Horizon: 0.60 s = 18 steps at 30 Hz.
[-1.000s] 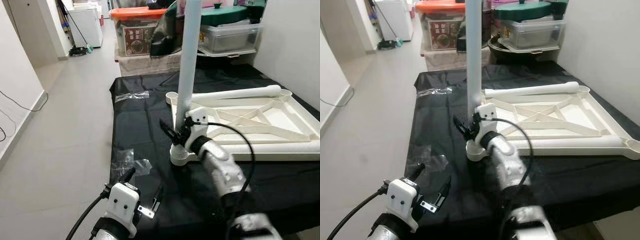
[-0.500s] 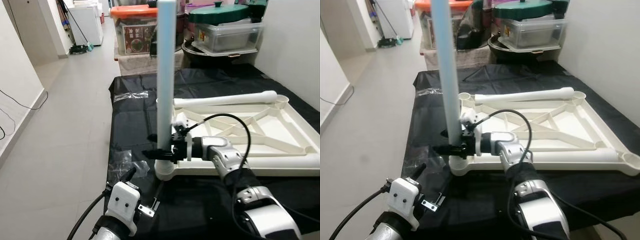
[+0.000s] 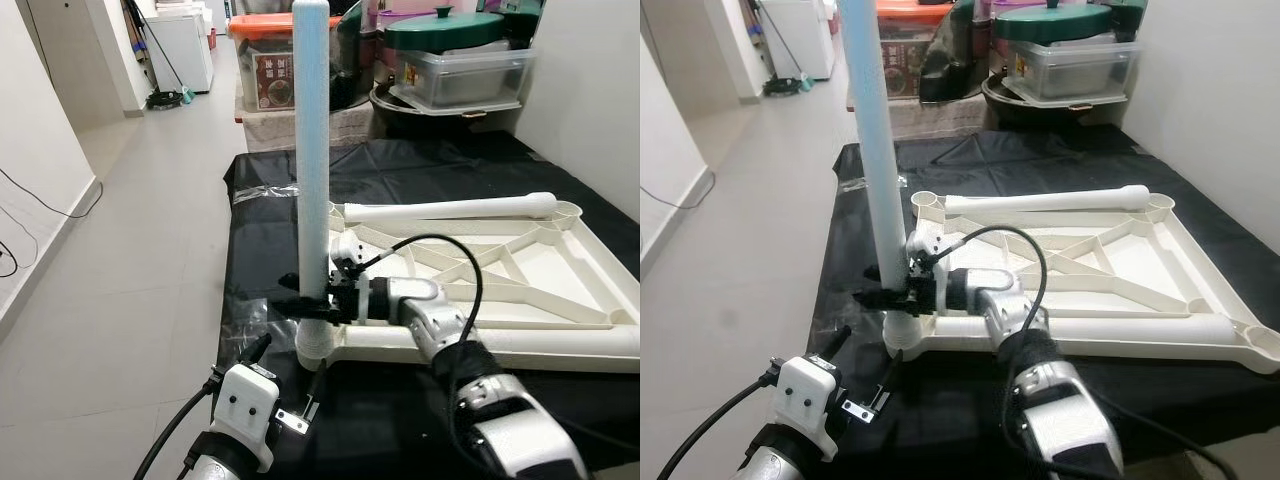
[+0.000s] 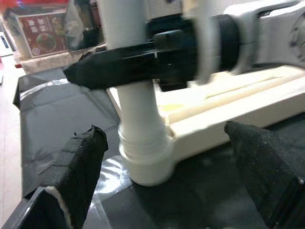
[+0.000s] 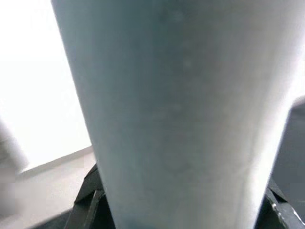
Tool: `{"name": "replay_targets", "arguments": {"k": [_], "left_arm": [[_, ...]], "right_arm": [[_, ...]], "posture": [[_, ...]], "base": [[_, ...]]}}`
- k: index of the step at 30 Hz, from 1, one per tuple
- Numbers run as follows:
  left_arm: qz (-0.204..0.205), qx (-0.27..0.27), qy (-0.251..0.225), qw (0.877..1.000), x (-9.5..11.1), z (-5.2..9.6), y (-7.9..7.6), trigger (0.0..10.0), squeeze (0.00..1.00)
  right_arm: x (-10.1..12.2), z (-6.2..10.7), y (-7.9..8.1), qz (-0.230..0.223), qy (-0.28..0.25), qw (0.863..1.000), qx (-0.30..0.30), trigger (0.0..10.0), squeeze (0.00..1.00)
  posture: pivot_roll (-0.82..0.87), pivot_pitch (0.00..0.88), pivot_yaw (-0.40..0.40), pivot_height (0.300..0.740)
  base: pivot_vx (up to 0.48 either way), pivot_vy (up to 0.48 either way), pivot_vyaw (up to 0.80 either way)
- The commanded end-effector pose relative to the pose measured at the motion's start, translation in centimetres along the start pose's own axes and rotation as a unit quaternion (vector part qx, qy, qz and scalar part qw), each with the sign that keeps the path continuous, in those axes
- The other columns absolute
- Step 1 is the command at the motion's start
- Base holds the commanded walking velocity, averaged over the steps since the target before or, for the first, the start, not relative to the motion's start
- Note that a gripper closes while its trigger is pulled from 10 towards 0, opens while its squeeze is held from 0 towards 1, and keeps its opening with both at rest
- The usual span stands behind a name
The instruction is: Building children table
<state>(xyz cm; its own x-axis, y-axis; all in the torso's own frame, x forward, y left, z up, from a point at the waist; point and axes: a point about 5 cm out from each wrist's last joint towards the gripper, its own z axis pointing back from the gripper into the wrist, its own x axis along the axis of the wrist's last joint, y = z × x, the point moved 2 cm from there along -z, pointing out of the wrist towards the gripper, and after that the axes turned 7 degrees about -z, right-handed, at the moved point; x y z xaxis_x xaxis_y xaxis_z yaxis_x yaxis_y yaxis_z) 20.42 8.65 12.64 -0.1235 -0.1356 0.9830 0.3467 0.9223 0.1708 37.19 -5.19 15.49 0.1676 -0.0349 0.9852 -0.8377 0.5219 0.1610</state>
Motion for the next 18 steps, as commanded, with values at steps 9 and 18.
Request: {"name": "replay_targets", "arguments": {"k": [9, 18], "left_arm": [[-0.002, -0.001, 0.012, 1.0, -0.7, 0.1, 0.2, 10.0, 0.0], [-0.003, 0.003, 0.01, 1.0, -0.7, 0.0, 0.3, 10.0, 0.0]], "right_arm": [[0.0, 7.6, -5.7, -0.043, -0.079, 0.826, -0.557, 0.0, 0.0], [-0.8, 4.3, -3.0, -0.077, -0.087, 0.849, -0.516, 10.0, 0.0]], "posture": [[-0.01, 0.0, 0.027, 0.74], [-0.01, 0.0, 0.021, 0.74]], "base": [[0.0, 0.0, 0.0], [0.0, 0.0, 0.0]]}}
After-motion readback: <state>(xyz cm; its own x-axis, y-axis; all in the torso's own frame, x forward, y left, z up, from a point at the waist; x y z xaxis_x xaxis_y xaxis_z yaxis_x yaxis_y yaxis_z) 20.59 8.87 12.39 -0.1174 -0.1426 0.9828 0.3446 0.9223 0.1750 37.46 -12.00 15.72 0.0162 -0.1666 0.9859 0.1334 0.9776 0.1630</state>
